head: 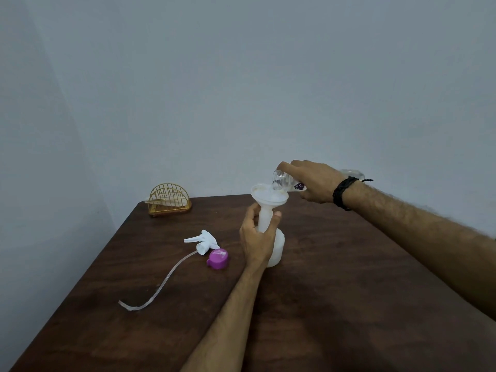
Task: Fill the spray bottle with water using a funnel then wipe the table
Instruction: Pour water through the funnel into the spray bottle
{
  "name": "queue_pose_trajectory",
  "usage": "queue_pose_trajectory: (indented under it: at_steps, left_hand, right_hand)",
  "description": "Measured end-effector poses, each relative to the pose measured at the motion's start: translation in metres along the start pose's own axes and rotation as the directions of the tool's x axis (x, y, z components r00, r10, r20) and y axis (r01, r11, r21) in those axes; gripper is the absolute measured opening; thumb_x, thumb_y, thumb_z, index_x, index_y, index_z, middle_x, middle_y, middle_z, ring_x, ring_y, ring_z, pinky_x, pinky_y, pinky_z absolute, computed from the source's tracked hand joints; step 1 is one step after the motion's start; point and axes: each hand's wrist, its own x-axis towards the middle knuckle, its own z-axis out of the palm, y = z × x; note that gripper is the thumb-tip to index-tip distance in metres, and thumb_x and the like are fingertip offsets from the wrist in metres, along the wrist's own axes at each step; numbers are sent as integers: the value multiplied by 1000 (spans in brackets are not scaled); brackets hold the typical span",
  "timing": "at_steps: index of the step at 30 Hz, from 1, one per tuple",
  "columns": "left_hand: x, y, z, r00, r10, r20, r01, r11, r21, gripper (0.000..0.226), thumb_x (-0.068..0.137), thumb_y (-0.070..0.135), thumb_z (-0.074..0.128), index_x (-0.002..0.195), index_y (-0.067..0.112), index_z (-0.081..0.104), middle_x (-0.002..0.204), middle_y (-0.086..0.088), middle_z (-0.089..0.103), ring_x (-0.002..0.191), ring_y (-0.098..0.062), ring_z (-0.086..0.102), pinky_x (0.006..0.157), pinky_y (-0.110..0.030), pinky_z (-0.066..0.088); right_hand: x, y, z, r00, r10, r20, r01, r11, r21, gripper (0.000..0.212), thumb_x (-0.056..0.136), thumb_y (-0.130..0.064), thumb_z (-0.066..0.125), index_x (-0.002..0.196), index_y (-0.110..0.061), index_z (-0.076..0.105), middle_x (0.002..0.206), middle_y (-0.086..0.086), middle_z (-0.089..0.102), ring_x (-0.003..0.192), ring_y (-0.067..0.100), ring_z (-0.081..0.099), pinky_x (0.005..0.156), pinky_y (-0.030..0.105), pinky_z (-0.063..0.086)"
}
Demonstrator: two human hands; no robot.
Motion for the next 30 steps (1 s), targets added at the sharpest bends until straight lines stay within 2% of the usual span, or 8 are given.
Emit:
queue_pose_trajectory:
  at_steps: [4,7,9,13,17,25,30]
  left_hand:
    - [5,12,1,1000,17,5,-17,999,-31,83,64,41,92,132,28,48,113,21,62,107,2,60,87,-22,53]
    - [11,18,4,999,5,39,-2,997,-83,112,53,49,95,144,34,32,125,11,60,117,-2,57,94,-23,52]
    - [13,21,6,998,13,55,-6,991,-133,120,51,48,96,149,35,27,131,7,56,123,-3,54,100,-25,50]
    - [15,21,9,999,31,42,-22,980,-196,115,51,44,97,147,34,34,138,6,55,129,-6,52,106,-35,49]
    - [16,23,10,999,32,13,-28,972,-233,102,54,43,95,141,28,44,137,3,57,128,-11,55,104,-41,52]
    - [15,30,7,1000,13,-2,-13,962,-273,89,57,41,92,134,26,49,128,5,62,120,-15,61,97,-41,56]
    - [13,32,7,1000,-2,-18,-4,948,-318,88,58,38,91,133,22,49,128,0,62,119,-18,62,95,-38,57]
  right_hand:
    - [0,0,-1,1000,0,-2,0,1000,-8,63,81,-6,65,133,-25,35,102,2,54,88,24,54,64,37,49]
    - [0,0,-2,1000,-1,-5,1,1000,-16,64,80,-6,66,133,-25,35,102,2,54,87,23,55,63,36,48]
    - [0,1,-2,1000,0,-8,0,1000,-16,64,80,-7,66,133,-25,35,101,1,54,86,23,55,61,34,46]
    - [-1,1,-2,1000,-2,-13,2,1000,-21,64,81,-8,66,133,-26,35,101,1,54,86,23,55,60,33,44]
    - [-2,3,-4,1000,-2,-20,2,999,-38,63,82,-9,67,133,-26,35,101,1,55,86,23,55,61,34,46]
    - [-3,3,-7,1000,-5,-14,5,1000,-25,63,80,-2,61,134,-25,37,104,1,56,88,23,55,64,38,49]
    - [-3,0,-9,1000,-10,-15,9,999,-41,62,82,-1,60,135,-24,38,106,2,55,90,24,55,65,37,48]
